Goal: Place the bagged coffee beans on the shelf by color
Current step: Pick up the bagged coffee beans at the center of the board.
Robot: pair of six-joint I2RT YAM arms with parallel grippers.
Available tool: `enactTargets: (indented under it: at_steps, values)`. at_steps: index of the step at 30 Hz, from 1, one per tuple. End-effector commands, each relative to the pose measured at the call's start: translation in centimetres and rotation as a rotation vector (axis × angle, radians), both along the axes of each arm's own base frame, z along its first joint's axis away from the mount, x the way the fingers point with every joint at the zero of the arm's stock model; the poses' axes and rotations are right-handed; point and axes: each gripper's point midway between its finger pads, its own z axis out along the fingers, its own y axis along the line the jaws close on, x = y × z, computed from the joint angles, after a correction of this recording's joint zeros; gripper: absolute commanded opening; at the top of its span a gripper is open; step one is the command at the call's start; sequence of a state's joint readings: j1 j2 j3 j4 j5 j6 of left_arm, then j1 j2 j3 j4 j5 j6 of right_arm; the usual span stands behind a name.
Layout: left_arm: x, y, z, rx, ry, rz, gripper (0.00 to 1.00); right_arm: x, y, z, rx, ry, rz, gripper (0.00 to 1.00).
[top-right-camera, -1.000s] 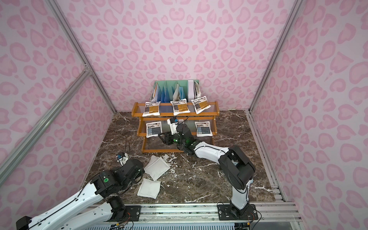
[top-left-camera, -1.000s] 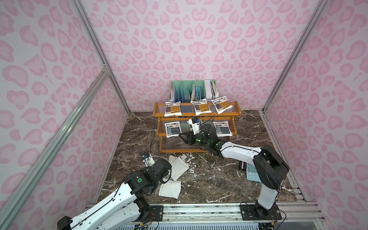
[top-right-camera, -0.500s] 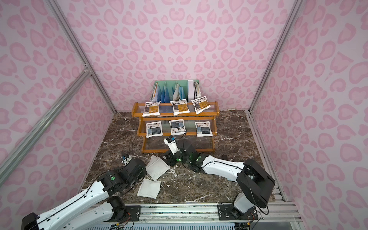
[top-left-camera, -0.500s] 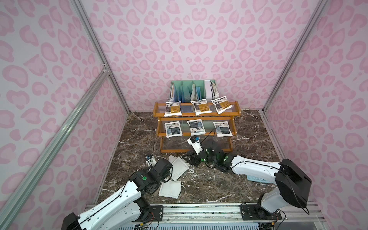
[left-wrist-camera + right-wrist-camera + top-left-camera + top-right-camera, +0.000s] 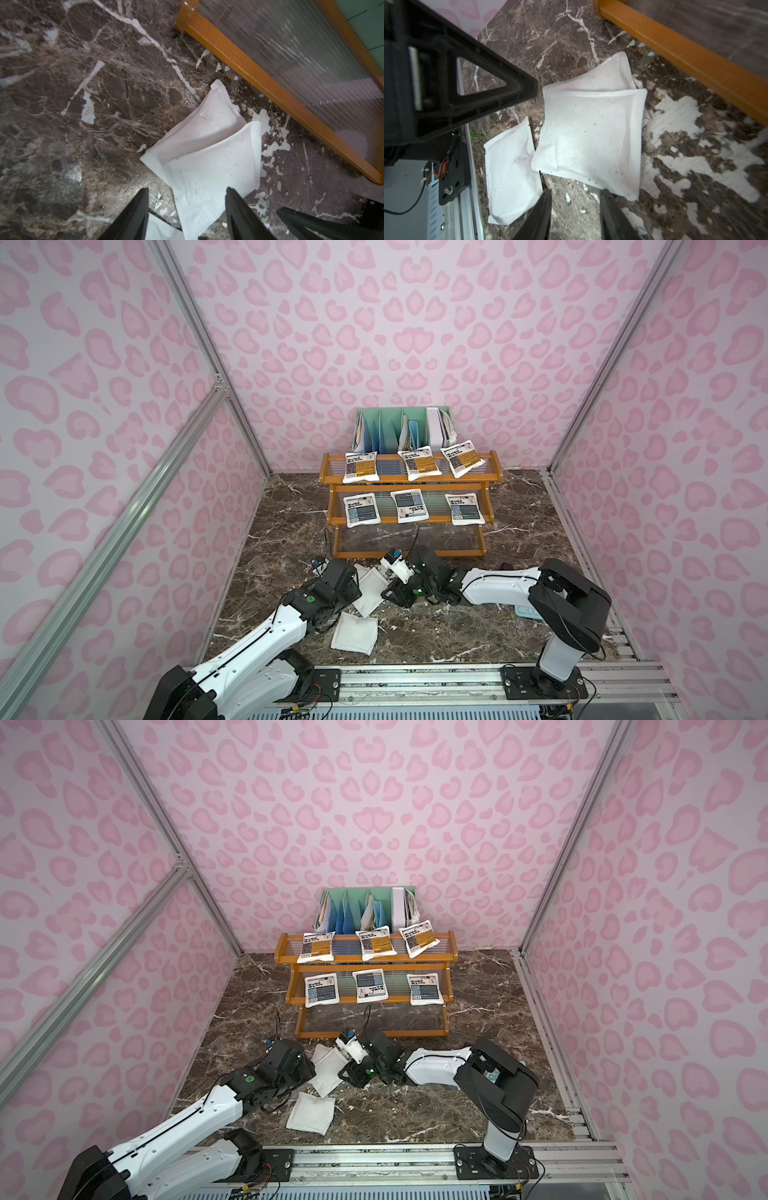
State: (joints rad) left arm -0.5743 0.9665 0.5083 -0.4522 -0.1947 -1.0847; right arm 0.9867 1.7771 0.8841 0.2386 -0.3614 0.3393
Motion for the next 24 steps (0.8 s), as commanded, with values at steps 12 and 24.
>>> enactTargets:
  at_steps: [12,24]
  values:
    - [0.9,-0.8,-1.8,0.021,0.032,-0.083,0.62,0.1,-0.4,-2.8,-0.020,0.027,0.004,0.39]
    - [1.2,-1.0,-3.2,0.045,0.066,-0.116,0.62,0.1,-0.7,-2.8,-0.015,0.036,-0.002,0.39]
